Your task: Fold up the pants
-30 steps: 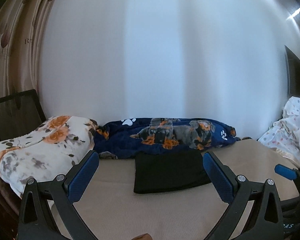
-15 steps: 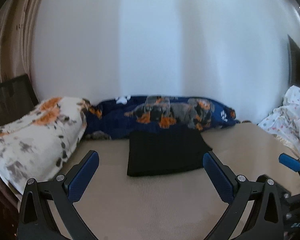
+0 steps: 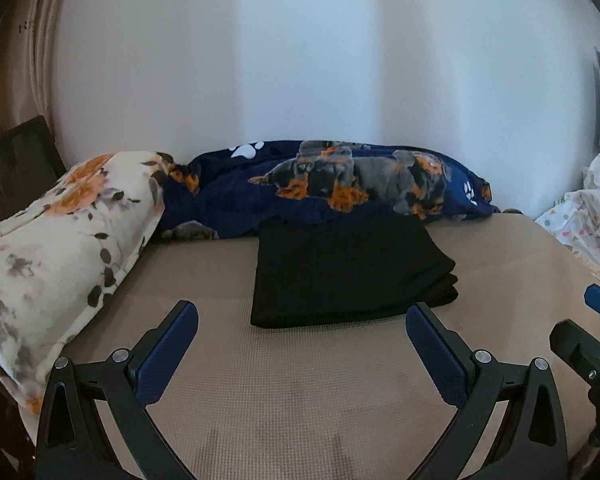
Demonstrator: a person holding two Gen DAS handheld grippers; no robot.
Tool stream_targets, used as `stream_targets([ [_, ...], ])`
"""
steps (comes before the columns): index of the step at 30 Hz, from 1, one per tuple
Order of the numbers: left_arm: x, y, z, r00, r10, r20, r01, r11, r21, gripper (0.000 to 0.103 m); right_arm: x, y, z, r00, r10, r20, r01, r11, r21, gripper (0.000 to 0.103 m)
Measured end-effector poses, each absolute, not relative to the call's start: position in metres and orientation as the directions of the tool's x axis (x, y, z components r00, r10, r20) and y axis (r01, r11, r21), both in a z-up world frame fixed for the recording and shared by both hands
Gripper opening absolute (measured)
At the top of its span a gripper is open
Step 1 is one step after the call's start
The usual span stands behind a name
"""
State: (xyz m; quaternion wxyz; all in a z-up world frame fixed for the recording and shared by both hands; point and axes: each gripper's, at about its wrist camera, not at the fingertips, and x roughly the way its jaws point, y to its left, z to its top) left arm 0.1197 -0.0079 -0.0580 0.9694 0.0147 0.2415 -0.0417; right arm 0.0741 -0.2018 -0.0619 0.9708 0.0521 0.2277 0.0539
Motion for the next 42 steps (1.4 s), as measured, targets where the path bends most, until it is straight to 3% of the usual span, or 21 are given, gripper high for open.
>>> stream_targets([
  [42, 0.125, -0.013, -0.059, 0.887, -0.062, -0.457, 0.089, 0.995, 0.038, 0.103, 0.08, -0.186, -0.068, 0.878, 0.138, -0.458, -0.096, 0.989, 0.112, 0.103],
])
